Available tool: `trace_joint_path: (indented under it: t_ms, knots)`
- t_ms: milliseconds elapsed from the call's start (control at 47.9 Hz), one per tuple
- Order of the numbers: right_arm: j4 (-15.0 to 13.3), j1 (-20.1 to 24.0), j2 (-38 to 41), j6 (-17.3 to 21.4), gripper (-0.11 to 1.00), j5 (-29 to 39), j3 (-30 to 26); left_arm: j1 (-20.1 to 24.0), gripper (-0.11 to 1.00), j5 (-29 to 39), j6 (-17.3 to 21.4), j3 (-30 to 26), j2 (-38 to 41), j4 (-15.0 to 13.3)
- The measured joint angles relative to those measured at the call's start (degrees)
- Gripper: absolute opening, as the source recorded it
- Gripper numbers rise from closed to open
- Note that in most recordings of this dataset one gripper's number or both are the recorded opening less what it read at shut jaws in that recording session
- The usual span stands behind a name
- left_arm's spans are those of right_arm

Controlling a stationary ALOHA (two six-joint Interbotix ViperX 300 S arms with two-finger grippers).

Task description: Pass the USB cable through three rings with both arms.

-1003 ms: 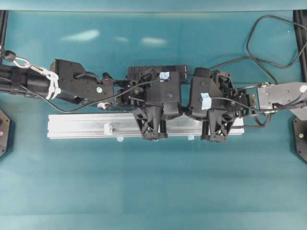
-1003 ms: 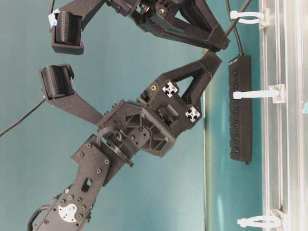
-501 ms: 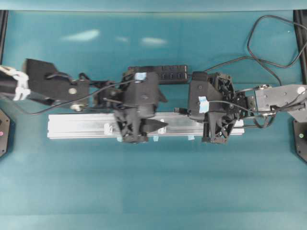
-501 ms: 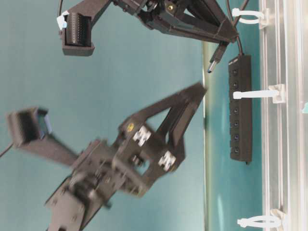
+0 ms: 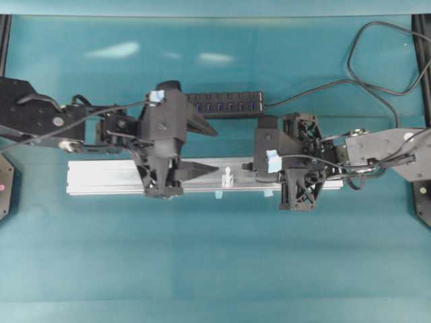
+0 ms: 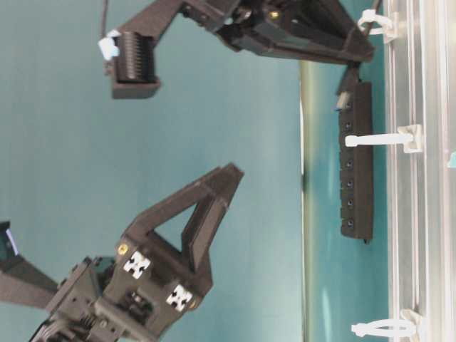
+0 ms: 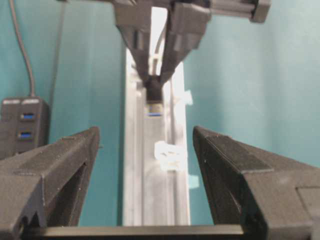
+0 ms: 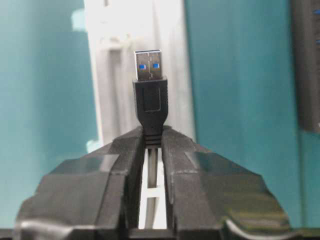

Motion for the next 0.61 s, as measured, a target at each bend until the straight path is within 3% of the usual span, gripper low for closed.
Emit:
trace_joint_path:
  t_ms: [606]
  knots:
    - [0.1,0.6,3.9,0.0,-0.07,0.3,-1.5,0.1,0.79,0.1,0.0,6.2,-9.8,0.1]
